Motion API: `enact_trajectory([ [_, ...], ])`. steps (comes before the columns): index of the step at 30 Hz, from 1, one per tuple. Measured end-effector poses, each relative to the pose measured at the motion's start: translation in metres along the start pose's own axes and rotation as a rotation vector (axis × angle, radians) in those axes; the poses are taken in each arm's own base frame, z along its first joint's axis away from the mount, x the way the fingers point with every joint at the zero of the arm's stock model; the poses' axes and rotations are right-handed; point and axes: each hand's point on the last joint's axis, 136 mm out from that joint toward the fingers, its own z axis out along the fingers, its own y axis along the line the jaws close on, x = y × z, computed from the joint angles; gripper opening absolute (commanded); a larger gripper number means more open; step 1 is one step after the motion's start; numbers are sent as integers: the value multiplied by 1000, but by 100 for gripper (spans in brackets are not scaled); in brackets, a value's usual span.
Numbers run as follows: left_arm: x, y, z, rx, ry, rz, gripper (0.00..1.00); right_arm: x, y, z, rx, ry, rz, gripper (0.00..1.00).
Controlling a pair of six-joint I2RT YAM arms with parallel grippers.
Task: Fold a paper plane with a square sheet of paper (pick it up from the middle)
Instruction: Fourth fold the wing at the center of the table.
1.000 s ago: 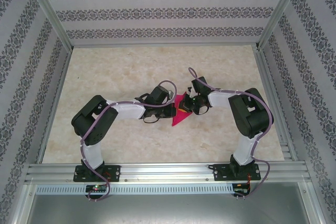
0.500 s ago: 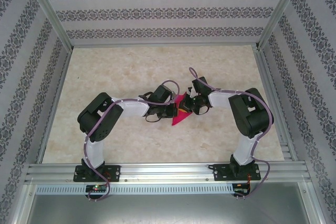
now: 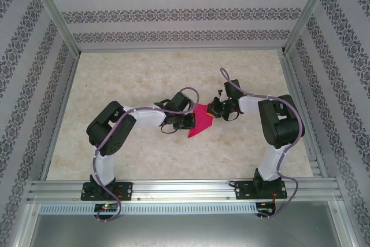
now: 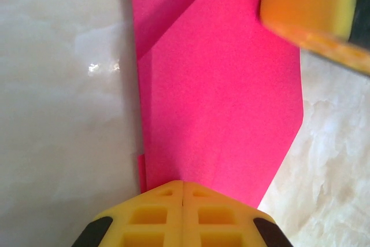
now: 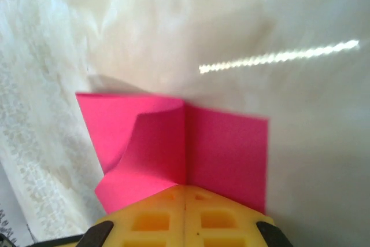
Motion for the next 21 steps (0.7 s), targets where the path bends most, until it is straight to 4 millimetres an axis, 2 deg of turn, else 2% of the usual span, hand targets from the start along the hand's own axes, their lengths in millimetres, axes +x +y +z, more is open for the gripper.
enact_trajectory([
  [4,0,0,0,-2,2,1,0,-10,11,-10,-30,-50,-40,7],
  [8,0,0,0,-4,4,1,0,-1,36,-30,-75,-86,-125,7],
  [10,0,0,0,-5,5,0,0,7,47,-34,-97,-87,-158,7],
  [14,0,0,0,-6,6,0,0,26,48,-20,-100,-29,-177,7],
  [18,0,0,0,-7,7,-1,0,42,35,3,-83,54,-161,6],
  [21,0,0,0,-8,8,-1,0,45,26,13,-66,87,-144,6],
])
